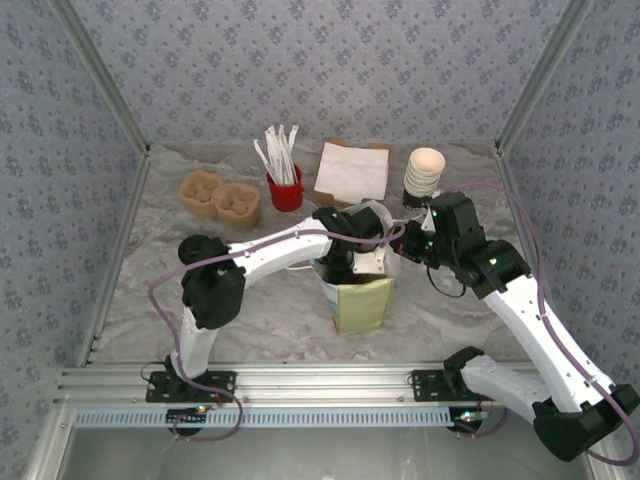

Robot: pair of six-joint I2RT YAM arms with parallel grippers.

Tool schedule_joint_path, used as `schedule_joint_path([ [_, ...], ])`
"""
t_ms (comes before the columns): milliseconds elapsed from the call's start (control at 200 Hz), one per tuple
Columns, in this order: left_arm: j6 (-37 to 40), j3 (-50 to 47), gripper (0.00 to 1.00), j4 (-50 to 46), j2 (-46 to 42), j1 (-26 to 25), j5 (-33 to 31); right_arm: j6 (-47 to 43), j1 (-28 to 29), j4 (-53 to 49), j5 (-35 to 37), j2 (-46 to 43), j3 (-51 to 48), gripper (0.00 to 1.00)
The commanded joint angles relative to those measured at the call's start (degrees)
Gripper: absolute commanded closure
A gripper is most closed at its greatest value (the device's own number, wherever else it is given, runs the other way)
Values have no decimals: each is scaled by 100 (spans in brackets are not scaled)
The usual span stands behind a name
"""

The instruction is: Pack the takeout coffee

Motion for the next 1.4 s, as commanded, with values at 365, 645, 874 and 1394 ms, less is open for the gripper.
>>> schedule_joint_path([
  [365, 78, -164, 39, -1, 125, -91, -215, -66, 106, 298, -211, -3, 12, 93],
  [645, 59, 138, 10, -160, -344, -90, -170, -135, 179, 304, -193, 59, 50, 93],
  [874, -43, 714, 1, -622, -443, -91, -119, -144, 255, 297, -142, 85, 80, 94],
  [1394, -263, 1863, 1, -1557, -719, -100, -152, -169, 308, 218, -27, 94, 117, 94],
])
